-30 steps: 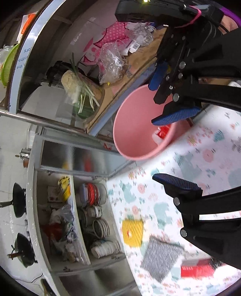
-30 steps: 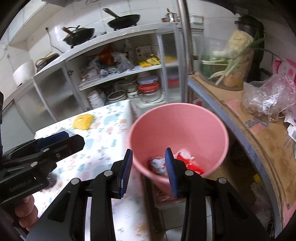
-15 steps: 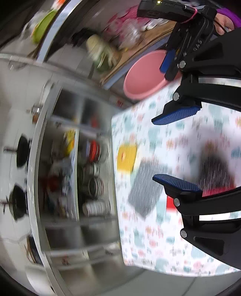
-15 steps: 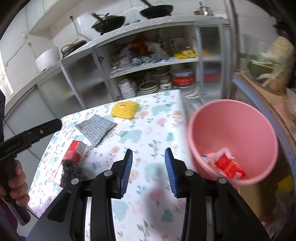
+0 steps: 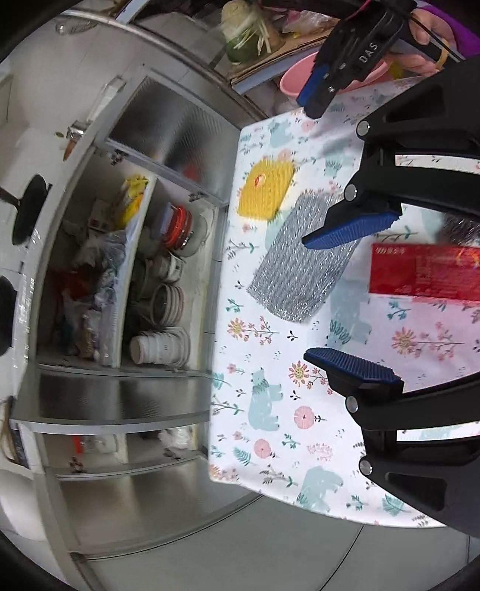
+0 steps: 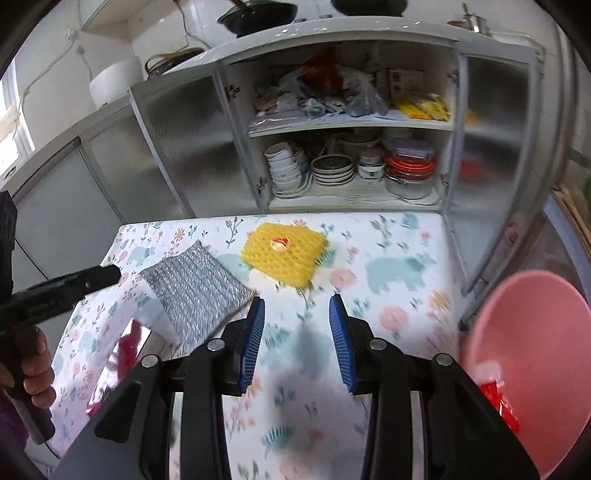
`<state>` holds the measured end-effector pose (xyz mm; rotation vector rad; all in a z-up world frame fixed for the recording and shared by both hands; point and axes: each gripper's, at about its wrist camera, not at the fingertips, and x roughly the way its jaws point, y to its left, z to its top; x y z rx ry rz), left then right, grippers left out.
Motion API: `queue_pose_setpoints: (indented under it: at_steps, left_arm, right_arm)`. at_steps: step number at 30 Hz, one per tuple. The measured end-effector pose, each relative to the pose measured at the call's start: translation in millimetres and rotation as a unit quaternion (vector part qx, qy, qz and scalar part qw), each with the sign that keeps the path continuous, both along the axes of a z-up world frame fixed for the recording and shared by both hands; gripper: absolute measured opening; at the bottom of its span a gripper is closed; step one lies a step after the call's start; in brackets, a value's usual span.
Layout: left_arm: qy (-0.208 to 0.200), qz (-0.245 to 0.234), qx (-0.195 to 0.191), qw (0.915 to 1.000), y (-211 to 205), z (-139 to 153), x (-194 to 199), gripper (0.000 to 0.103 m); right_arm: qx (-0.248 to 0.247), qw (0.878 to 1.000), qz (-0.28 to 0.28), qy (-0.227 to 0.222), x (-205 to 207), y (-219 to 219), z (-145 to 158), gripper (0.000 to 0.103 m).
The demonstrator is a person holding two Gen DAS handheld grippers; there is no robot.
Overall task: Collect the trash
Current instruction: 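Move both open tools back over the table trash, then grasp the grey mesh pad with the left tool while the right tool grasps the yellow mesh sponge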
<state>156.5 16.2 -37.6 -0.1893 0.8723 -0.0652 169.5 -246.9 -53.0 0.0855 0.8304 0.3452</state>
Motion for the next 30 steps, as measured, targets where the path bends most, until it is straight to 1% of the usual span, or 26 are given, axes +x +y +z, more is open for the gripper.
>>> queue_pose_setpoints:
  at_steps: [6,9,13,17,18,19,20,22,23,24,25,26,27,30]
  left_arm:
    - [0.03,0.007,-0.016,0.9994,7.4,-22.7,25.0,0.055]
    - [0.042,0.0,-0.032,0.9986,6.3,-30.9,34.0,0.055]
    - [0.048,-0.009,-0.032,0.9983,1.7,-37.1,41.4,0.054]
    - [0.058,-0.01,-0.036,0.9976,-0.5,-43.8,48.2,0.049]
    - [0.061,-0.009,-0.034,0.9975,-0.7,-45.5,49.5,0.047]
    - [0.063,-0.008,-0.034,0.9974,-0.8,-47.4,50.8,0.041]
    - [0.064,-0.008,-0.033,0.9974,-1.4,-48.4,52.1,0.039]
    - [0.062,-0.007,-0.028,0.9977,-2.0,-49.2,52.9,0.021]
    - [0.061,-0.008,-0.024,0.9978,-2.7,-49.4,53.2,0.016]
    - [0.061,-0.006,-0.021,0.9979,-2.8,-49.5,54.2,0.009]
    - [0.061,-0.005,-0.022,0.9979,-2.6,-49.2,54.2,0.007]
    - [0.061,-0.005,-0.026,0.9978,-2.7,-48.6,55.6,0.007]
    - [0.058,-0.005,-0.028,0.9979,-1.6,-47.3,55.0,0.006]
    - [0.035,-0.009,-0.033,0.9988,1.6,-37.1,48.8,0.006]
  right_arm:
    - [-0.009,1.0,0.015,0.006,29.5,27.7,-6.9,0.037]
    - [-0.015,1.0,0.012,0.009,42.9,35.1,-11.6,0.037]
    - [-0.023,1.0,0.003,0.02,58.5,40.1,-19.5,0.037]
    - [-0.032,0.999,0.003,0.031,68.3,45.7,-28.4,0.037]
    - [-0.035,0.999,0.004,0.033,69.6,47.6,-29.5,0.037]
    - [-0.037,0.999,0.004,0.032,70.6,49.7,-31.1,0.037]
    - [-0.037,0.999,0.004,0.03,70.6,51.2,-31.8,0.037]
    - [-0.036,0.999,0.005,0.028,70.0,53.2,-32.6,0.037]
    - [-0.035,0.999,0.004,0.027,69.7,53.2,-32.6,0.037]
    - [-0.034,0.999,0.005,0.027,69.0,53.6,-32.6,0.031]
    - [-0.035,0.999,0.006,0.029,68.3,54.0,-32.9,0.024]
    - [-0.034,0.999,0.007,0.029,66.7,54.2,-32.8,0.014]
    - [-0.033,0.999,0.006,0.027,64.7,53.8,-31.9,0.009]
    - [-0.018,1.0,0.006,0.014,52.7,49.5,-24.0,0.006]
